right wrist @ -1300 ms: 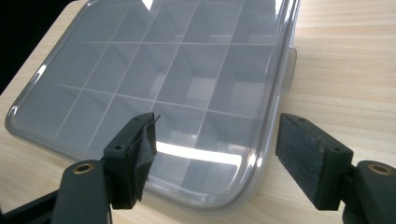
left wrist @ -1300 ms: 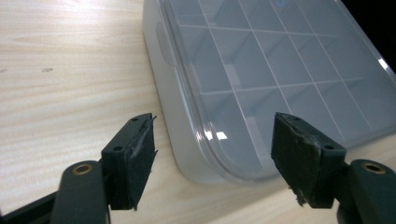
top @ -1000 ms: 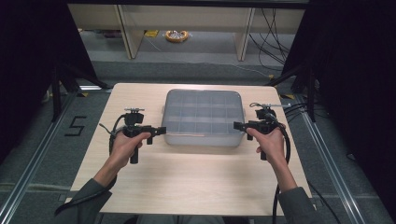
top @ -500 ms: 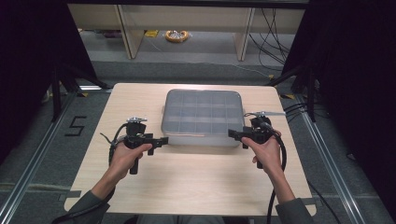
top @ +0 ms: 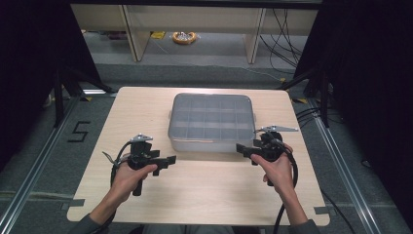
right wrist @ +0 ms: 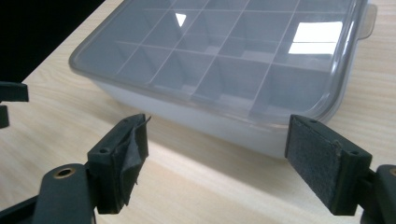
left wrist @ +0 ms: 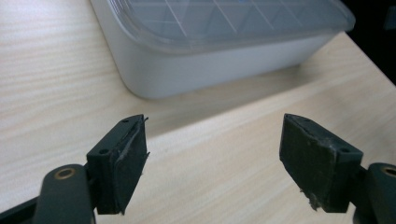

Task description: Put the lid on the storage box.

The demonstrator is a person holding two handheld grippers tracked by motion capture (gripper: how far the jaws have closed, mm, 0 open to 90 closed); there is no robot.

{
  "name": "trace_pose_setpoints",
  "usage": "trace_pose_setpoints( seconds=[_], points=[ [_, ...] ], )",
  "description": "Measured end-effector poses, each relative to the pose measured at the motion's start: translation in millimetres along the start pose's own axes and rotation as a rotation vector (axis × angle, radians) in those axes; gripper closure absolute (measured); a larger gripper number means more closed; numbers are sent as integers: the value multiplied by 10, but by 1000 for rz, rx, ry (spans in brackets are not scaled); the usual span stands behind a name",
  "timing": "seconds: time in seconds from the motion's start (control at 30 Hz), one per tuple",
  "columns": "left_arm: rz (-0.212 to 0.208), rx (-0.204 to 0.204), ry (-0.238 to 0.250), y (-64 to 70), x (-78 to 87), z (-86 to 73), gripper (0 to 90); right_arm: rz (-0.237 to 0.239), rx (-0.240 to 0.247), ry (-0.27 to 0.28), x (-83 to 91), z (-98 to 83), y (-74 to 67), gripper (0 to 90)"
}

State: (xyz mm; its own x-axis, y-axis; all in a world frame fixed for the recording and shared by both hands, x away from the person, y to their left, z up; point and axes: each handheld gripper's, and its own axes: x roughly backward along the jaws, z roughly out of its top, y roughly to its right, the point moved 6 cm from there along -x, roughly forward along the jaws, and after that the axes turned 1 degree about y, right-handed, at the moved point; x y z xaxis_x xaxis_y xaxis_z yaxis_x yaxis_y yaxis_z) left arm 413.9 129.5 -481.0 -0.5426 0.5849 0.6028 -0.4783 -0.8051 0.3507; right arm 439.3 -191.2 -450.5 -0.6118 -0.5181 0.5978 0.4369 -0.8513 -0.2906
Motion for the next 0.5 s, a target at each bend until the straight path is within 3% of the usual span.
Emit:
trace_pose_setpoints(
  seconds=[0.23,0.27,0.43,0.5],
  points=[
    [-5,-22,-30,42,29,-255,228,19,7,-2,35,-125,-64,227],
    [6,-44,-34,31,38,-294,227,22,-6,-11,35,-157,-83,228],
    [-1,-63,-44,19,114,-460,225,23,15,-38,8,-330,-106,226],
    [6,-64,-37,22,122,-470,225,38,30,-26,-2,-342,-109,226]
  ],
)
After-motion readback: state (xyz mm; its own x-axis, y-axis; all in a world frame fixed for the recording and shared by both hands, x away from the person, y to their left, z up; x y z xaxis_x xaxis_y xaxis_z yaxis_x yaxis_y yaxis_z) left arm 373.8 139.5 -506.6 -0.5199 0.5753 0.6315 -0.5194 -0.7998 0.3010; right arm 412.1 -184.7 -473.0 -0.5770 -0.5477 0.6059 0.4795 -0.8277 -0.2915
